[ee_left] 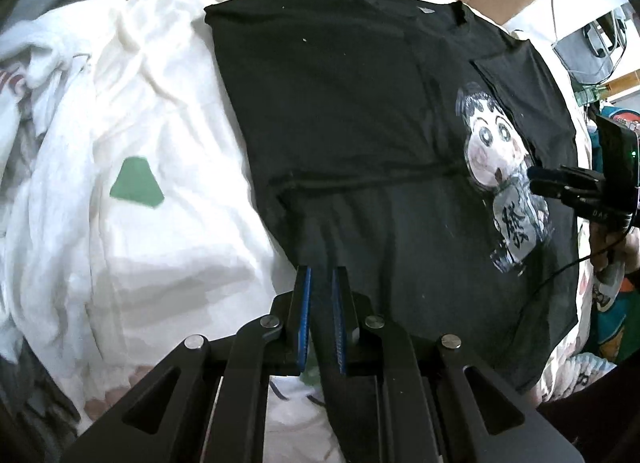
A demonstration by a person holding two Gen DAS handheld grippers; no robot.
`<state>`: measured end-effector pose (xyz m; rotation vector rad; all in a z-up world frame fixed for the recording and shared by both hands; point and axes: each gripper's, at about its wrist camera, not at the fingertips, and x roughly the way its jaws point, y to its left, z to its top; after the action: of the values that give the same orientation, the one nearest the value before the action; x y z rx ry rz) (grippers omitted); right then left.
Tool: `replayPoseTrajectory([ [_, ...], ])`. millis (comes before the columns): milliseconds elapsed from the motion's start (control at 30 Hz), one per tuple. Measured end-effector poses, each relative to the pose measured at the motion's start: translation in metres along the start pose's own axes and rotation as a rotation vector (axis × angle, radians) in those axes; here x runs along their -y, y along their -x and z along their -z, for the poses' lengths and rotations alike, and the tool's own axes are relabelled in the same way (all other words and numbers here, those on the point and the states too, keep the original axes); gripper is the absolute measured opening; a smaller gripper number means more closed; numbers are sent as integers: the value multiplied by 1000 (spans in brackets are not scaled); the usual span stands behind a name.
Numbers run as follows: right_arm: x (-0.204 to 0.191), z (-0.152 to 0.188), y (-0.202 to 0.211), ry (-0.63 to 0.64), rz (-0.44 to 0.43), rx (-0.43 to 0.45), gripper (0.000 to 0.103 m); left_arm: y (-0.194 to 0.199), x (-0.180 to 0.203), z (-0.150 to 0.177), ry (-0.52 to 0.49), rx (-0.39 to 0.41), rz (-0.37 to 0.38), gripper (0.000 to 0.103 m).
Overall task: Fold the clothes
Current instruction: 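Open the left gripper and lift both grippers above the shirt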
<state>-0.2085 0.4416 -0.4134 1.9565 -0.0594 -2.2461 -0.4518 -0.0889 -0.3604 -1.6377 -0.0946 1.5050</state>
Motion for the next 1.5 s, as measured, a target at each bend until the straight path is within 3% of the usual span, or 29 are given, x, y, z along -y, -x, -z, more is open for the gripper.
replayPoseTrajectory([
  [133,21,21,21,-131,-5,51,37,2,5,18,-35,-30,-50,10],
  [233,32,33,37,-182,-17,87,37,2,0,32,37,-51,-58,10],
  [667,42,62,101,-179,82,164,45,46,16,74,259,112,-43,13],
  [700,42,63,106,-185,86,164,45,50,16,78,279,117,-34,27],
  [733,41,63,113,-189,87,166,45,54,17,81,302,124,-28,50],
  [800,42,62,124,-195,73,159,45,61,20,88,344,135,-11,65],
  [1067,36,51,174,-187,90,81,46,93,45,100,414,121,58,65],
  [1267,29,27,243,-200,102,121,47,134,70,96,388,151,23,65],
  [1500,19,-4,322,-211,116,204,47,189,96,88,319,173,42,65],
])
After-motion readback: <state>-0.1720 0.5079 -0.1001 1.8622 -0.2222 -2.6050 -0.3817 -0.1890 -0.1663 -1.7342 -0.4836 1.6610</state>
